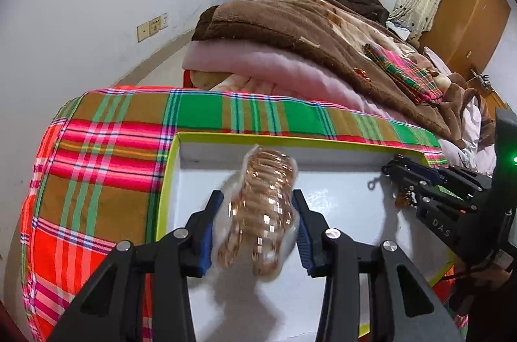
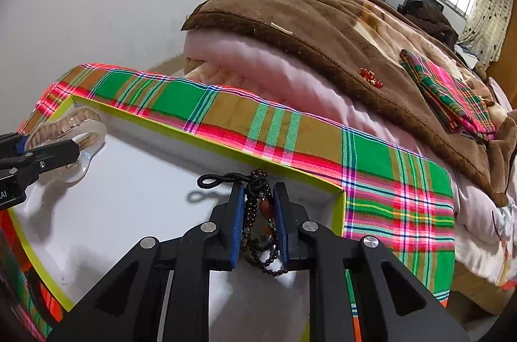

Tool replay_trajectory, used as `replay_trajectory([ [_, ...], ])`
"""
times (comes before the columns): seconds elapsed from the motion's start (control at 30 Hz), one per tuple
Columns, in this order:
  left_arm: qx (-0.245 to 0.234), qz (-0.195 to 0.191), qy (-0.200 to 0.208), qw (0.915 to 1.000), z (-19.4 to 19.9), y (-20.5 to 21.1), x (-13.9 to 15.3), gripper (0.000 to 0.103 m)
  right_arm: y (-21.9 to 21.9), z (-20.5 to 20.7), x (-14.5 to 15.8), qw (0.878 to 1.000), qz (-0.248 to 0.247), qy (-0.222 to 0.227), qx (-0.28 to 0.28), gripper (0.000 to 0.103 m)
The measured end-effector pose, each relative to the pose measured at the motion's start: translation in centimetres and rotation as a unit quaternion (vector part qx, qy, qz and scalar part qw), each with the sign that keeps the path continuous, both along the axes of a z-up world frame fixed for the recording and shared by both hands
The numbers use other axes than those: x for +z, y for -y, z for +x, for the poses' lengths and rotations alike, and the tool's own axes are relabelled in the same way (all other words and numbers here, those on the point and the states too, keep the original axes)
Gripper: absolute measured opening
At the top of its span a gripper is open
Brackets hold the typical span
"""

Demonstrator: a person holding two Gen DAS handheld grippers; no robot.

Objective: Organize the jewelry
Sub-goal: 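Open the left tool releasing the claw clip while the right tool releases the necklace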

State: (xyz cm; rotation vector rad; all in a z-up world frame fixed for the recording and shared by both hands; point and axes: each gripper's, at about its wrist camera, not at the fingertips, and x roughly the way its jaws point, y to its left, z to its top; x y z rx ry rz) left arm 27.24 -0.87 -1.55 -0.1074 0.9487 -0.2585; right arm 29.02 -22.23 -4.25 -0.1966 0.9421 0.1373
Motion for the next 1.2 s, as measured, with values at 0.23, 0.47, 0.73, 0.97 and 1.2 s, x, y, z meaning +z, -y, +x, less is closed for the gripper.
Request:
replay_trajectory([
  [0.23, 0.0, 0.002, -0.004, 1.0, -0.1, -0.3, 0.1, 0.053, 0.0, 0.2, -0.2, 1.0, 0.0, -0.008, 0.002, 0.026],
  [0.47, 0.007, 0.003, -0.003, 1.0, -0.2, -0.5, 0.4, 0.058, 0.2, 0.0, 0.2, 1.0, 0.013, -0.006, 0.0, 0.041],
  [0.73, 0.006, -0.003, 0.008, 0.9999, -1.0, -0.5, 1.7, 0.061, 0.3, -1.1, 1.4, 1.0, 0.024, 0.007, -0.004, 0.052],
  [0.97, 0.001, -0.008, 0.022, 0.9997, -3.2, -0.6, 3.3, 0.065, 0.8, -3.4, 3.1, 0.999, 0.037, 0.023, -0.009, 0.052],
  [1.2, -0.009, -0.022, 0.027, 0.9994, -6.7, -0.8, 4.3, 0.067, 1.6, -8.0, 5.1, 0.997, 0.053, 0.048, -0.009, 0.052],
])
